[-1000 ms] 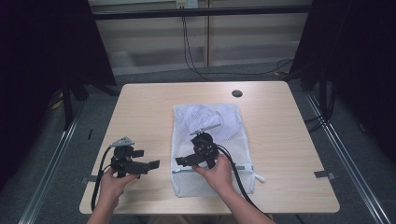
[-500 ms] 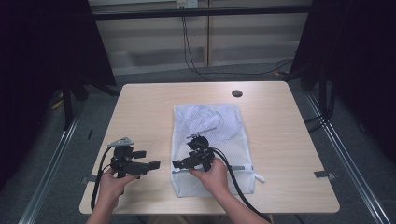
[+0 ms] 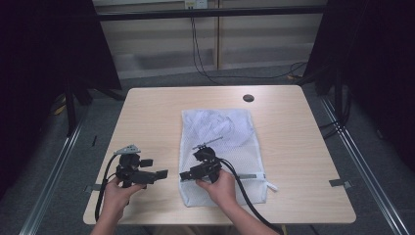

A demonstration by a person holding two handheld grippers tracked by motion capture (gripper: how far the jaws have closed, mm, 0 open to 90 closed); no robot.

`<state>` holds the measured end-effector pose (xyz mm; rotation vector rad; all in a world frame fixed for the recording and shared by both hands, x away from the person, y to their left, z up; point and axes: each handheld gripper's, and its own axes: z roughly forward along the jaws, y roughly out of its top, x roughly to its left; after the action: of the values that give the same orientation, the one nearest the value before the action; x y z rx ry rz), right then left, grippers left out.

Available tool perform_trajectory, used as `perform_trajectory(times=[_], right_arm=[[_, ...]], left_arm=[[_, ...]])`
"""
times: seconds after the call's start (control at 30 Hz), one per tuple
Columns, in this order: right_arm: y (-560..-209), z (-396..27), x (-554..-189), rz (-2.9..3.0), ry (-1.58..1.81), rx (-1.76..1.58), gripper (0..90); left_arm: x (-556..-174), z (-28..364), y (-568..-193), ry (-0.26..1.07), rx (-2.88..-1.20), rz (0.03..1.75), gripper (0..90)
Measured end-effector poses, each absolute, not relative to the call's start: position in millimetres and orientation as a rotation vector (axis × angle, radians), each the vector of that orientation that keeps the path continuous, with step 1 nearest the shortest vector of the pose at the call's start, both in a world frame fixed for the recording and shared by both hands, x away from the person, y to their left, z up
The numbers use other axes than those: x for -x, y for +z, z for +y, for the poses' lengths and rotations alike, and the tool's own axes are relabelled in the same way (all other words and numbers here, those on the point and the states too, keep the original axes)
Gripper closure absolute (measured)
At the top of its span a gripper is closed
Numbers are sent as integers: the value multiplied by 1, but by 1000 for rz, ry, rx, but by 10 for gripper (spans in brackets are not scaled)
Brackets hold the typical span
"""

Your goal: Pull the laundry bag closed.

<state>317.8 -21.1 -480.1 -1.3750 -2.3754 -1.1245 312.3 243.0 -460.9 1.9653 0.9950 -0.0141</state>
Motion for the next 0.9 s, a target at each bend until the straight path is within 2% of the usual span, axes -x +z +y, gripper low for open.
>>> perform_trajectory(times=[0.23,0.5,0.57,0.9], right_arm=[[-483,-19,-318,-2375,-1078,1381,590],[-489,-17,-319,-2365,-1045,1387,602],[-488,-17,-320,-2349,-1047,1389,643],[-485,-15,-319,-2291,-1085,1378,700]], left_arm=[[-312,245,-461,-10,-1974,995,70],[-311,242,-462,-16,-1983,996,70],[-312,243,-462,-14,-1985,994,70],[-312,243,-463,-19,-1986,997,72]])
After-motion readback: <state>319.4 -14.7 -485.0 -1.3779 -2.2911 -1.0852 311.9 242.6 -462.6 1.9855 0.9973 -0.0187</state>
